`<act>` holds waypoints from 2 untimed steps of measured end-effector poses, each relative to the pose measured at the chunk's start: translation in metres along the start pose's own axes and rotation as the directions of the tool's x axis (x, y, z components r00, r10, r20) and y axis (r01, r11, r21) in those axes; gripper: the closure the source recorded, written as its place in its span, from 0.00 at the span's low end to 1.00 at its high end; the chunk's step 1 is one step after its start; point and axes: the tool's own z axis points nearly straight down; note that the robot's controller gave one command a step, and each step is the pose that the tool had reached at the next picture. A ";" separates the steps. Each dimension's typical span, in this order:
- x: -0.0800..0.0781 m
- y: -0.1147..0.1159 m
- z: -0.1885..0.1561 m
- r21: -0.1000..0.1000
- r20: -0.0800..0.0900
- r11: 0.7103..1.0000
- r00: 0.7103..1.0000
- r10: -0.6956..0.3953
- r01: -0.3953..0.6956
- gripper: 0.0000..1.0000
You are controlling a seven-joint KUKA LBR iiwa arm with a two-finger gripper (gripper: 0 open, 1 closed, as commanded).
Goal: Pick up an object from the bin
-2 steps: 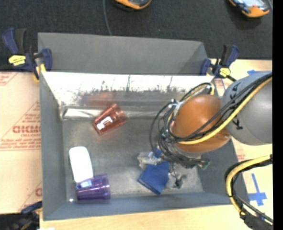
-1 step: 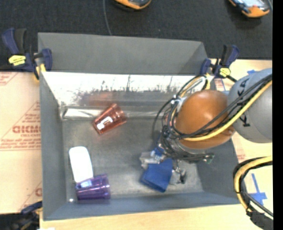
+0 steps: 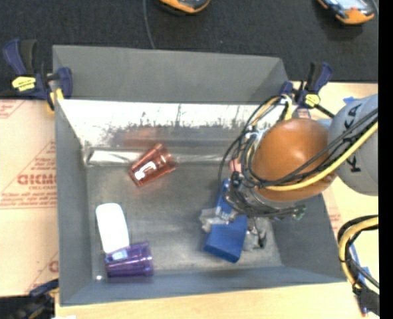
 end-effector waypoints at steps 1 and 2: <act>-0.012 0.004 0.017 -0.003 -0.001 0.999 0.999 0.048 -0.048 1.00; -0.022 0.003 0.017 -0.003 0.000 1.000 1.000 0.014 -0.014 1.00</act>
Offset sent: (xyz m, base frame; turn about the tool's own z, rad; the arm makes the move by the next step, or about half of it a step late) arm 0.0224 0.0344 -0.0101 -0.1980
